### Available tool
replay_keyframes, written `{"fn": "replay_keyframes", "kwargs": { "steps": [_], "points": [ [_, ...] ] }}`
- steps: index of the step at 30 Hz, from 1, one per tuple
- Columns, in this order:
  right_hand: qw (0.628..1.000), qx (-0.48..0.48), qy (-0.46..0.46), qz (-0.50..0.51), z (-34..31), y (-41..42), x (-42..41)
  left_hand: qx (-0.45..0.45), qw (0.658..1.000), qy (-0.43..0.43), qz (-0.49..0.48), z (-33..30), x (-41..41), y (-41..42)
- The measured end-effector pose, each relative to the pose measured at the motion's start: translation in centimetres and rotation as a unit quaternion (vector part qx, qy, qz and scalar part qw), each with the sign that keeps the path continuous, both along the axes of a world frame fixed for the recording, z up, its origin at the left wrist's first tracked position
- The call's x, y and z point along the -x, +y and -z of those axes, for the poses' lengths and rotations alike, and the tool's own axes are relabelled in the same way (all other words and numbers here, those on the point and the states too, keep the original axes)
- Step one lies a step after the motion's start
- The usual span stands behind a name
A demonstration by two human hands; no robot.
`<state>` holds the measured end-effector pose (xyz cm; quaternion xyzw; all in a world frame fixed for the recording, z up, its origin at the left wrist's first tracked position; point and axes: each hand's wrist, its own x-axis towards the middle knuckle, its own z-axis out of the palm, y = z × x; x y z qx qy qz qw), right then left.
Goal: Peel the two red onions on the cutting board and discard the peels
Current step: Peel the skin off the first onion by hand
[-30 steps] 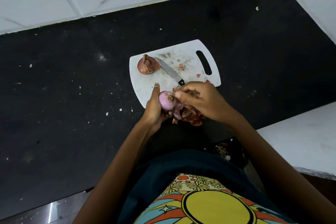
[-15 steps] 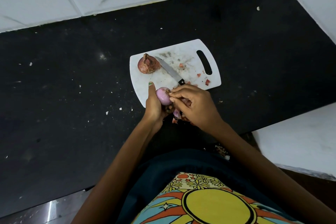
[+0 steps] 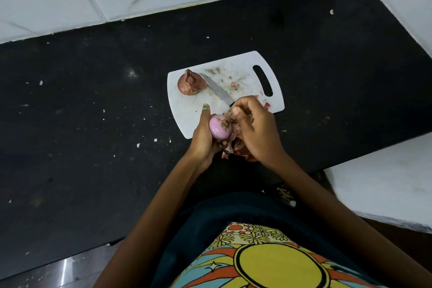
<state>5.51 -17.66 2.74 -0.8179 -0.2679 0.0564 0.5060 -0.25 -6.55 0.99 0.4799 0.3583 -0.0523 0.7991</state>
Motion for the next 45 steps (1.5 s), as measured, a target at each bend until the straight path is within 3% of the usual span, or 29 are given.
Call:
{"fn": "replay_keyframes", "kwargs": {
  "steps": [2,6,9,15,24,39,45],
  "points": [
    [1.0,0.003,0.003,0.026,-0.2,-0.3,-0.2,-0.007,1.0,-0.003,0.003,0.0,0.1,0.0],
    [0.99,0.135,-0.025,0.017,0.2,-1.7,-1.0,-0.05,0.999,-0.008,0.001,0.2,-0.2,0.1],
    [0.983,0.176,0.04,-0.026,-0.2,-2.2,-1.0,-0.097,0.995,-0.019,-0.003,0.1,-0.2,-0.1],
    [0.982,0.044,0.183,-0.03,-1.9,-1.1,0.0,-0.156,0.985,-0.077,-0.002,0.6,0.1,-0.5],
    [0.974,0.032,0.224,0.005,-1.3,-0.5,0.0,-0.181,0.977,-0.111,-0.008,0.8,0.4,-0.4],
    [0.965,-0.026,0.259,-0.036,-1.4,-1.5,-0.5,-0.151,0.983,-0.102,-0.006,0.4,0.8,-0.6],
    [0.974,-0.003,0.225,-0.024,-1.3,-1.2,-0.1,-0.191,0.973,-0.128,0.0,1.1,1.0,-0.6]
  ]
}}
